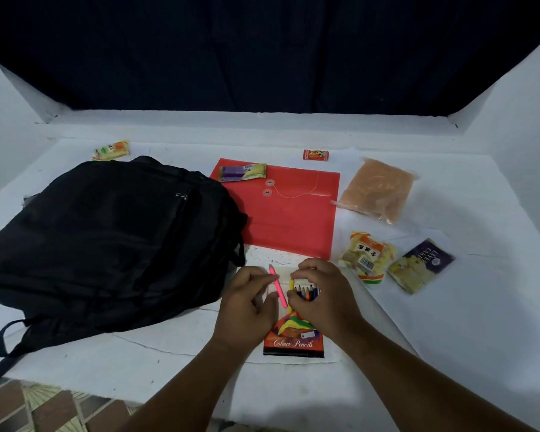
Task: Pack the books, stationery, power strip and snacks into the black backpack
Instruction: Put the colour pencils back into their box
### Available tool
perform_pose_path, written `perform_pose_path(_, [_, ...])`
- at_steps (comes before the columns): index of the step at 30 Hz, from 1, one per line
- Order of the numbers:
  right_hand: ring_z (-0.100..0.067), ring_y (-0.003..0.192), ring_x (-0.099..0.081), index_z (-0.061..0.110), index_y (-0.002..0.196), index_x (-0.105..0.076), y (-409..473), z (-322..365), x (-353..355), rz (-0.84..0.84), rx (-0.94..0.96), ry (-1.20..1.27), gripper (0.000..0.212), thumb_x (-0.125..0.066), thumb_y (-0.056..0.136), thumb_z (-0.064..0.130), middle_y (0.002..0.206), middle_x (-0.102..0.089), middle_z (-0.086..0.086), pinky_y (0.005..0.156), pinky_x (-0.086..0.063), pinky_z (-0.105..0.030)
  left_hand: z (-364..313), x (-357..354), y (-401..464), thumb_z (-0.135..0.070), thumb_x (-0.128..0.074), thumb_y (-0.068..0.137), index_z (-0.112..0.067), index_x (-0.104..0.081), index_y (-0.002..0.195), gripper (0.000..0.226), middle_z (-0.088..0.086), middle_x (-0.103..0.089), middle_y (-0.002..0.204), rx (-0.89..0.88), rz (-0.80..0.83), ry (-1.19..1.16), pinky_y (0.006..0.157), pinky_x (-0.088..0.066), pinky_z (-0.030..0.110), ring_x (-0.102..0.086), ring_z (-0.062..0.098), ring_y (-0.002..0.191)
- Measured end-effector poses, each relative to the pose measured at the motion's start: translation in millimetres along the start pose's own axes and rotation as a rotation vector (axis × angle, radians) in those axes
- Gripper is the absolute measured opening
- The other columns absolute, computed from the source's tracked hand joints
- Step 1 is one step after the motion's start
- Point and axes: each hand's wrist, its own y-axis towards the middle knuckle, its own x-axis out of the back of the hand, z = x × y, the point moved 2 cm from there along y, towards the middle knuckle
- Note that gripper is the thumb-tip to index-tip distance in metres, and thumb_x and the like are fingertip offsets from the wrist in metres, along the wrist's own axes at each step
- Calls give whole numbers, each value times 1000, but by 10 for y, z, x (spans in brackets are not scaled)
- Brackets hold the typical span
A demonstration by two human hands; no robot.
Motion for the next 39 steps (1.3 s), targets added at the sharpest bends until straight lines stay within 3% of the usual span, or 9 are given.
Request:
perform_pose_path(2, [-4,102,-52,20,106,-73,-10,6,8,9,21,2,37,-77,73,37,112,-63,9,89,-38,-7,17,-18,1,-12,-63,87,-15,-71,121,35,-10,-54,120,0,0,-20,83,-58,41,-63,25,89])
perform_pose_path(8, [-5,105,-52,22,103,-75,-32,23,33,11,59,-1,36,-71,71,39,116,-63,8,91,-45,-17,-3,-13,7,-22,-61,88,-18,-72,121,35,-13,-59,128,-6,-16,105,100,-51,35,-52,5,123])
perform_pose_path(13, [-6,107,-55,23,94,-76,-32,18,25,-6,66,17,24,-66,76,35,114,-65,8,94,-48,-21,-2,-10,22,-24,-63,87,-21,-75,113,30,-12,-64,129,-6,-31,130,100,-51,37,-53,5,121])
perform_pose_path(18, [-3,105,-55,21,94,-76,-20,20,16,-37,35,16,21,-62,82,30,112,-68,8,92,-36,-7,-18,9,15,-30,-66,87,-26,-77,105,21,-15,-67,124,-44,-4,116,92,-53,35,-54,4,116])
perform_pose_path(23, [-4,104,-57,19,93,-76,-29,20,13,-49,45,32,21,-64,81,31,109,-69,7,91,-38,-8,-39,15,24,-44,-69,85,-29,-75,111,31,-18,-68,121,-72,49,180,98,-43,19,-54,4,117])
perform_pose_path(26, [-4,104,-57,19,90,-76,-32,0,1,-49,45,38,19,-65,81,32,108,-69,8,90,-40,-10,-28,22,12,-35,-62,88,-30,-78,103,23,-19,-67,121,-58,51,143,94,-34,5,-50,3,117])
perform_pose_path(29, [-4,102,-58,18,90,-76,-28,-3,1,-58,47,41,18,-65,82,29,106,-69,7,89,-41,-9,-10,19,6,-24,-67,85,-32,-78,99,20,-20,-66,120,-64,57,155,95,-36,8,-49,3,117])
perform_pose_path(34, [-5,101,-58,17,90,-77,-29,2,8,-62,49,43,17,-62,81,22,106,-69,6,90,-41,-8,-45,22,11,-27,-71,78,-30,-75,112,34,-19,-65,120,-62,86,183,97,-28,2,-46,0,119])
perform_pose_path(39, [-6,101,-59,16,88,-77,-28,19,24,-63,54,41,18,-62,82,22,105,-70,6,89,-41,-7,-39,28,14,-33,-73,78,-30,-76,106,29,-18,-65,121,-69,98,199,96,-28,1,-47,3,117])
